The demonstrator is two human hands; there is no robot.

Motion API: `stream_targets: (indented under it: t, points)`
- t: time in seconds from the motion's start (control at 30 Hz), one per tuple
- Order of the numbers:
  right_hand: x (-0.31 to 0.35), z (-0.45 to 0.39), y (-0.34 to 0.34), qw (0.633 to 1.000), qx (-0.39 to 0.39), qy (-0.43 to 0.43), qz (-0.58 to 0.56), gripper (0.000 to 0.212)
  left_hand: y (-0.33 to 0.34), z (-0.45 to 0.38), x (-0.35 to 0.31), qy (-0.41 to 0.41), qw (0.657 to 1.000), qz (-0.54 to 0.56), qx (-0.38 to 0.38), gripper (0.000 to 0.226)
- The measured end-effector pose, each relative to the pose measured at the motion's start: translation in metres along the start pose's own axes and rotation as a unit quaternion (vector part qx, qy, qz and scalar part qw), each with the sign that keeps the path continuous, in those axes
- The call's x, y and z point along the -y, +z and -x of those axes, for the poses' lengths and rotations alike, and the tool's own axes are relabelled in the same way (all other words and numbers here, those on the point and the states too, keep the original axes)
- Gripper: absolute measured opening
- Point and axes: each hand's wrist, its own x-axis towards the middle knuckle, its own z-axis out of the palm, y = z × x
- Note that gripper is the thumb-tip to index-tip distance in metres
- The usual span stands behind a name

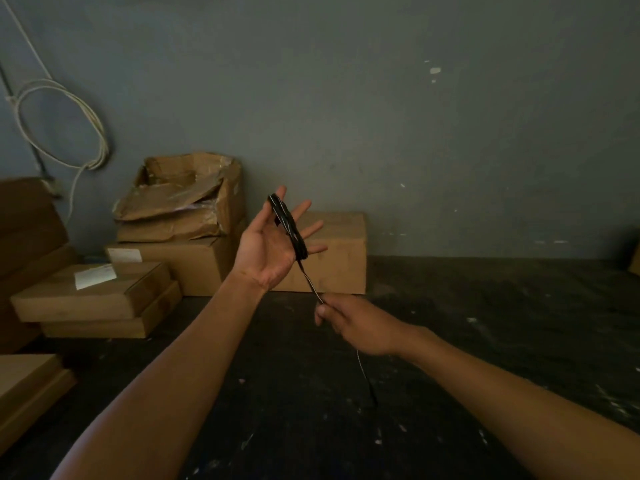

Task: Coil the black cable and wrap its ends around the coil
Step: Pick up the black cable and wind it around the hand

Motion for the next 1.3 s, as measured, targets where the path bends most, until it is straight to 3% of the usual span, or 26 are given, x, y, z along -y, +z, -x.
stream_targets:
  t: [0.37, 0.67, 0.87, 1.1, 1.3]
  points:
    - [0.008, -0.003, -0.035, 0.980, -0.033, -0.023, 0.194, 0.023, -0.043, 0.010, 0.025, -0.112, 0.968, -0.220, -0.050, 0.037]
    - [0.008, -0.009, -0.092, 0.932, -0.095, -0.038, 0.347, 0.021, -0.045, 0.036, 0.041, -0.250, 0.917, -0.309, 0.026, 0.039]
    - [0.004, -0.010, -0.115, 0.920, -0.130, -0.040, 0.368, 0.023, -0.041, 0.046, 0.047, -0.310, 0.894, -0.321, 0.044, 0.043]
    - [-0.008, -0.010, -0.125, 0.917, -0.120, -0.016, 0.379, 0.024, -0.028, 0.055, 0.055, -0.362, 0.867, -0.313, 0.137, 0.038]
    - [-0.028, -0.011, -0.120, 0.960, -0.089, 0.002, 0.265, 0.024, 0.002, 0.060, 0.048, -0.369, 0.875, -0.210, 0.232, 0.045]
